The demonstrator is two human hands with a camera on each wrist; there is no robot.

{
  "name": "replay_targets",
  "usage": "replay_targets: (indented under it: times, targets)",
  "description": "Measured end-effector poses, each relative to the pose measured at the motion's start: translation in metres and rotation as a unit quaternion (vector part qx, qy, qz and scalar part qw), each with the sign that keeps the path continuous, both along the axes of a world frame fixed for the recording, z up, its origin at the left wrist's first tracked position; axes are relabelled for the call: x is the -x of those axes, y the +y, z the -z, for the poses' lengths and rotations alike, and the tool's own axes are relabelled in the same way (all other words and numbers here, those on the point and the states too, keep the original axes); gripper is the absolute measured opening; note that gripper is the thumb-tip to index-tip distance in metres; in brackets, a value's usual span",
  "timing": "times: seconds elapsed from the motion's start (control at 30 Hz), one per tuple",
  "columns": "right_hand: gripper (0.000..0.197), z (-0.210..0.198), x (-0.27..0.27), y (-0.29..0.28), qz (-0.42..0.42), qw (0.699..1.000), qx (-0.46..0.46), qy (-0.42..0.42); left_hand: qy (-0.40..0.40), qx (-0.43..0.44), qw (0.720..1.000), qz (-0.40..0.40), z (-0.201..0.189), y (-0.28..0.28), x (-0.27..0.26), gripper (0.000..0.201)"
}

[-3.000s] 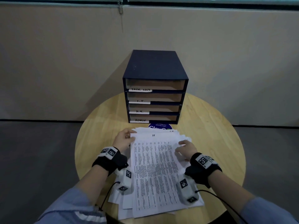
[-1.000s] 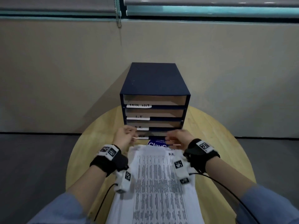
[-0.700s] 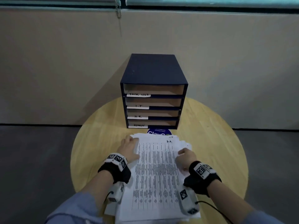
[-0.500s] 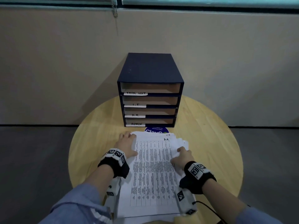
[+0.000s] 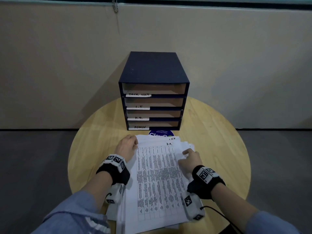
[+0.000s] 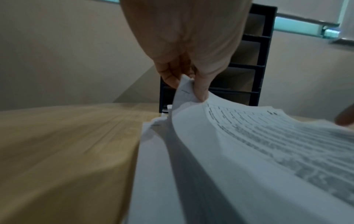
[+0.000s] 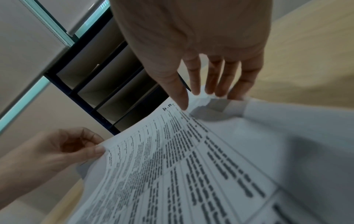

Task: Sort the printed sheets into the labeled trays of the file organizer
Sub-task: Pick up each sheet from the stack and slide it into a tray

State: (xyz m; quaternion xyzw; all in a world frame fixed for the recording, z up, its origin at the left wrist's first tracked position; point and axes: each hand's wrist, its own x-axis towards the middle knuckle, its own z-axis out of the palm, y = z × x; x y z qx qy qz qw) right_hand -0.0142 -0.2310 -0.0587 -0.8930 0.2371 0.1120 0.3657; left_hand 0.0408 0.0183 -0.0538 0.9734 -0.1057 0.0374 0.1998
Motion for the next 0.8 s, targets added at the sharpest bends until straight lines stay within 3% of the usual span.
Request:
replay_targets:
  times: [0.07,0.23,0.47,0.53,0.7,0.8]
  targets:
    - [0.036,-0.004,-0.005,0.000,-0.008,1.000,-0.010,-0.024,-0.006,0.009,1.000,0.010,-0.003,-0.001,-0.001,0.005]
    - [0.006,-0.011,-0.027,0.003,0.011,0.993,-0.109,0.050,-0.016,0.031,0.999,0.021,-0.007,0.000,-0.003,0.003]
    - [0.029,-0.015,-0.040,0.002,0.045,0.980,-0.159,0.111,-0.003,0.048,0.999,-0.021,-0.002,0.000,-0.006,0.002]
    - [0.028,-0.016,-0.036,0.003,0.037,0.979,-0.152,0.129,0.002,0.052,0.998,-0.029,-0.001,0.002,-0.007,0.002]
    - [0.027,-0.017,-0.034,0.011,0.022,0.982,-0.164,0.094,0.004,0.056,0.998,-0.040,-0.006,0.000,-0.005,0.005]
    - [0.025,-0.013,-0.030,0.010,0.044,0.978,-0.201,0.028,0.017,0.065,0.996,-0.053,-0.009,0.000,-0.002,0.014]
